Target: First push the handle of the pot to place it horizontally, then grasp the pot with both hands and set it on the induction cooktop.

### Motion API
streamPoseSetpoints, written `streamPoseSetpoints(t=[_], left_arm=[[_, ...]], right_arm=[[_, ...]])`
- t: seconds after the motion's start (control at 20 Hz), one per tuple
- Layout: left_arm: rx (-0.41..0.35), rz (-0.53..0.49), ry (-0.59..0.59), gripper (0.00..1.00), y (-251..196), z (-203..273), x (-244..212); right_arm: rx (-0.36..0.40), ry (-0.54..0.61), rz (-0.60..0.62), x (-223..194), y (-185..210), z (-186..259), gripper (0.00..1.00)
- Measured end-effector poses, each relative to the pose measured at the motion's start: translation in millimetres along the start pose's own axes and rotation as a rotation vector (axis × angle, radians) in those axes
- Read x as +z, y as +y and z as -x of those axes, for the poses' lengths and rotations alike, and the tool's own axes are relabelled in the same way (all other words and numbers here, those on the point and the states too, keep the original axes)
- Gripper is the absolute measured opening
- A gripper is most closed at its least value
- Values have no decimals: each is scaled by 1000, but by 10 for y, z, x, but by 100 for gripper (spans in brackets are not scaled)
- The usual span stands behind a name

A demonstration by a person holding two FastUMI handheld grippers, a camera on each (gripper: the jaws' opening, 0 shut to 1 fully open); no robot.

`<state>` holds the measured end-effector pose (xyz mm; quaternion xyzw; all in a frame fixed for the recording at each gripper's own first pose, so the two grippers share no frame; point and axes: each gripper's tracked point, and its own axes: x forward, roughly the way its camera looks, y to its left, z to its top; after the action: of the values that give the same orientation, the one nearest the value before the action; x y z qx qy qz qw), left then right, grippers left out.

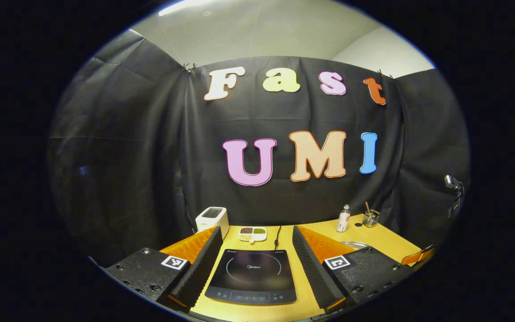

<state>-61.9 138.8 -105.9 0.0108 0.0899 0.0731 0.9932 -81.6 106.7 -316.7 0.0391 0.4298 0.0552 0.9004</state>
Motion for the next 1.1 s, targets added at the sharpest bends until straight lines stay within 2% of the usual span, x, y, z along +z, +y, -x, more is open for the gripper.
streamPoseSetpoints(t=[0.1, 0.15, 0.2, 0.25, 0.3, 0.35, 0.55, 0.7, 0.75, 0.8, 0.85, 1.0, 1.1], left_arm=[[7, -10, 9, 95, 20, -33, -39], [6, -9, 12, 92, 4, -58, -60], [10, -3, 16, 93, -4, -84, -75], [14, 5, 23, 92, -4, -109, -109], [14, 13, 32, 92, -20, -142, -134], [13, 18, 39, 92, -33, -165, -154], [21, -15, 63, 96, -84, -350, -217], [30, -21, 80, 92, -161, -547, -230], [29, -10, 87, 93, -201, -637, -258], [21, 5, 93, 99, -257, -723, -269], [11, 19, 97, 93, -315, -809, -285], [13, 57, 124, 96, -390, -1063, -387], [26, 75, 142, 93, -420, -1192, -447]], right_arm=[[7, 81, -53, -182, -31, -75, 0], [9, 117, -84, -256, -52, -113, 3], [7, 153, -113, -314, -89, -160, 0], [5, 184, -137, -375, -112, -212, 3], [2, 208, -160, -417, -136, -275, 0], [-1, 229, -184, -452, -160, -321, 3], [0, 300, -279, -553, -216, -582, 0], [-21, 351, -320, -536, -285, -839, 3], [-26, 367, -332, -523, -300, -911, 3], [-31, 382, -341, -506, -328, -997, 3], [-42, 398, -348, -489, -363, -1079, 3], [-69, 439, -371, -422, -466, -1322, 0], [-80, 462, -383, -381, -517, -1479, 3]])
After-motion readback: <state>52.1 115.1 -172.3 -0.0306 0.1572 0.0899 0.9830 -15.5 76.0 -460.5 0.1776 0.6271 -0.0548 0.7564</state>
